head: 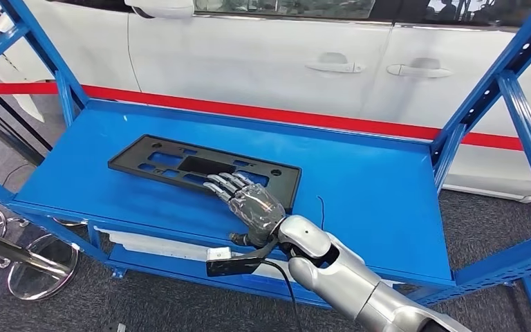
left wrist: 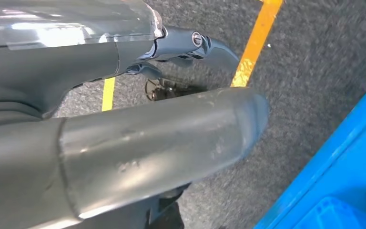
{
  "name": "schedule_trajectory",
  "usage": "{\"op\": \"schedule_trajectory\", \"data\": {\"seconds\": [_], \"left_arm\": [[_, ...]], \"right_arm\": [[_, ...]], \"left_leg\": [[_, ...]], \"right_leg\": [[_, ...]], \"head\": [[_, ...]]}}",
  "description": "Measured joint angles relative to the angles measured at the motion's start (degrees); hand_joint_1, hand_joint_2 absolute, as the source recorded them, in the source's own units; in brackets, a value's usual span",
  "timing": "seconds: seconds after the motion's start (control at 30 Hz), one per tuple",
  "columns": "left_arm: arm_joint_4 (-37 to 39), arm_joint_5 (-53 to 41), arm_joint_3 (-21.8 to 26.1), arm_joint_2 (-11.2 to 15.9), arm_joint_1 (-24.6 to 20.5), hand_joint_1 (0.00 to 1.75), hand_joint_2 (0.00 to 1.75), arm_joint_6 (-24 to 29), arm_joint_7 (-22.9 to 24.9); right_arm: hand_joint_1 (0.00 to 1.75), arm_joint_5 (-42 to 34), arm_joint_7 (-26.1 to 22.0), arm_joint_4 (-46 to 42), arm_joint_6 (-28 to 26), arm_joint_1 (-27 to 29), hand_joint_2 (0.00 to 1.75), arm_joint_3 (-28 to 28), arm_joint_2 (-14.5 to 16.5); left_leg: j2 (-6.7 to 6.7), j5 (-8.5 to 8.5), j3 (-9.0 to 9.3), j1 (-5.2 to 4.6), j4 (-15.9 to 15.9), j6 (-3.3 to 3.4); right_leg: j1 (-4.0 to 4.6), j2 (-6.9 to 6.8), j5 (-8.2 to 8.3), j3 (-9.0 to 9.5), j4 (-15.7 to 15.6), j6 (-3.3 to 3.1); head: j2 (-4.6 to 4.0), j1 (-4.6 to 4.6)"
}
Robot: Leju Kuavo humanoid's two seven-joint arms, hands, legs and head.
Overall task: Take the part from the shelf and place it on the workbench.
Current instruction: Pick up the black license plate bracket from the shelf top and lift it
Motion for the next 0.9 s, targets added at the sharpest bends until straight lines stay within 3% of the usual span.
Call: {"op": "schedule_trajectory", "data": {"seconds": [0.07, 0.17, 0.2, 0.23, 0.27, 0.33, 0.4, 0.5, 0.57, 0.6, 0.7, 0.73, 0.77, 0.8, 0.83, 0.9], "left_arm": [[0.0, 0.0, -0.02, -0.02, 0.02, 0.0, 0.0, 0.03, 0.0], [0.0, -0.01, -0.02, -0.01, -0.06, 0.0, 0.0, 0.04, 0.0], [0.0, -0.01, -0.02, 0.01, -0.04, 0.0, 0.0, 0.04, 0.0], [0.0, -0.01, -0.02, 0.01, -0.02, 0.0, 0.0, 0.04, 0.0], [0.0, -0.01, -0.02, 0.01, 0.0, 0.0, 0.0, 0.04, 0.0], [0.0, -0.01, -0.04, -0.01, 0.0, 0.0, 0.0, 0.03, 0.0], [0.0, -0.04, -0.08, -0.02, -0.04, 0.0, 0.0, 0.02, 0.01], [0.0, -0.29, -0.13, -0.01, -0.09, 0.0, 0.0, 0.04, 0.1], [0.0, -0.46, -0.17, 0.05, -0.18, 0.0, 0.0, 0.04, 0.14], [0.0, -0.51, -0.22, 0.07, -0.24, 0.0, 0.0, 0.04, 0.15], [0.0, -0.64, -0.35, 0.03, -0.36, 0.0, 0.0, 0.05, 0.31], [0.0, -0.72, -0.37, 0.03, -0.36, 0.0, 0.0, 0.06, 0.37], [0.0, -0.82, -0.37, 0.02, -0.35, 0.0, 0.0, 0.09, 0.41], [0.0, -0.98, -0.38, 0.02, -0.36, 0.0, 0.0, 0.13, 0.46], [0.0, -1.22, -0.39, 0.03, -0.41, 0.0, 0.0, 0.15, 0.5], [0.0, -1.87, -0.54, 0.05, -0.71, 0.0, 0.0, 0.16, 0.67]], "right_arm": [[0.0, 0.01, 0.0, 0.27, -0.04, -0.17, 1.75, 0.07, 0.09], [0.0, 0.02, 0.0, 0.69, -0.07, -0.28, 1.75, 0.19, 0.1], [0.0, 0.02, 0.0, 0.9, -0.07, -0.23, 1.75, 0.26, 0.09], [0.0, 0.02, 0.0, 1.1, -0.07, -0.18, 1.75, 0.32, 0.09], [0.0, 0.02, 0.0, 1.26, -0.07, -0.17, 1.75, 0.37, 0.09], [0.0, 0.02, 0.0, 1.4, -0.07, -0.25, 1.75, 0.42, 0.1], [0.0, 0.19, 0.01, 1.46, -0.05, -0.41, 1.75, 0.45, 0.13], [0.0, 0.82, 0.08, 1.81, 0.23, -0.45, 1.75, 0.69, 0.39], [0.0, 1.11, 0.08, 2.26, 0.67, -0.43, 1.75, 0.99, 1.06], [0.0, 1.27, 0.05, 2.55, 0.82, -0.43, 1.75, 1.21, 1.59], [0.0, 2.18, 0.05, 3.79, 0.84, -0.1, 1.75, 2.3, 3.16], [0.0, 2.49, 0.11, 4.29, 0.79, 0.12, 1.75, 2.68, 3.61], [0.0, 2.7, 0.21, 4.77, 0.75, 0.3, 1.75, 3.08, 4.08], [0.0, 2.99, 0.38, 5.28, 0.6, 0.39, 1.75, 3.48, 4.64], [0.0, 3.41, 0.61, 5.77, 0.28, 0.39, 1.75, 3.86, 5.27], [0.0, 4.67, 1.19, 7.12, -0.97, -0.01, 1.75, 4.67, 6.75]], "left_leg": [[0.11, 0.35, 0.32, 0.31, -0.64, 0.7], [0.25, 0.51, 0.46, 0.42, -0.94, 1.31], [0.25, 0.49, 0.45, 0.4, -0.91, 1.33], [0.24, 0.46, 0.47, 0.39, -0.87, 1.34], [0.21, 0.41, 0.53, 0.39, -0.81, 1.31], [0.11, 0.15, 0.73, 0.39, -0.6, 1.1], [0.04, -0.15, 0.65, 0.18, -0.21, 0.65], [0.05, -0.25, 0.51, 0.11, -0.12, -0.24], [0.07, -1.28, 0.13, 0.29, 1.0, -0.89], [0.08, -2.56, -0.71, 0.36, 2.94, -1.21], [0.12, -7.63, -5.85, 0.52, 13.82, -1.89], [0.12, -8.05, -7.04, 0.53, 16.1, -1.98], [0.12, -7.24, -7.13, 0.53, 16.04, -1.96], [0.13, -5.39, -6.05, 0.52, 13.58, -1.83], [0.13, -3.07, -4.1, 0.51, 9.42, -1.6], [0.09, -0.4, -0.51, 0.27, 2.11, -1.08]], "right_leg": [[0.06, -0.03, -1.29, -0.49, 1.51, 0.53], [-0.2, -0.06, -6.5, -4.97, 11.49, 1.08], [-0.3, -0.06, -7.58, -6.56, 14.74, 1.22], [-0.38, -0.07, -7.57, -7.35, 16.19, 1.32], [-0.45, -0.09, -6.42, -7.03, 15.36, 1.35], [-0.55, -0.15, -2.29, -3.65, 8.05, 1.14], [-0.38, -0.17, -0.01, -0.65, 1.59, 0.75], [-0.17, -0.01, 0.1, -0.16, 0.2, 0.1], [-0.37, -0.01, 0.33, 0.07, -0.28, -0.57], [-0.52, -0.05, 0.45, 0.19, -0.52, -0.88], [-0.49, -0.16, 0.44, 0.19, -0.52, -1.29], [-0.43, -0.19, 0.39, 0.17, -0.46, -1.34], [-0.38, -0.17, 0.33, 0.19, -0.39, -1.37], [-0.34, -0.1, 0.26, 0.25, -0.33, -1.37], [-0.31, -0.02, 0.17, 0.36, -0.29, -1.32], [-0.11, 0.13, 0.04, 0.43, -0.22, -1.06]], "head": [[0.0, 0.01], [0.0, 0.02], [0.0, 0.02], [0.0, 0.02], [0.0, 0.02], [0.0, 0.02], [0.0, 0.02], [0.0, 0.0], [0.0, -0.01], [0.0, -0.01], [0.0, 0.0], [0.0, 0.0], [0.0, 0.0], [0.0, 0.0], [0.0, 0.0], [0.0, 0.0]]}}
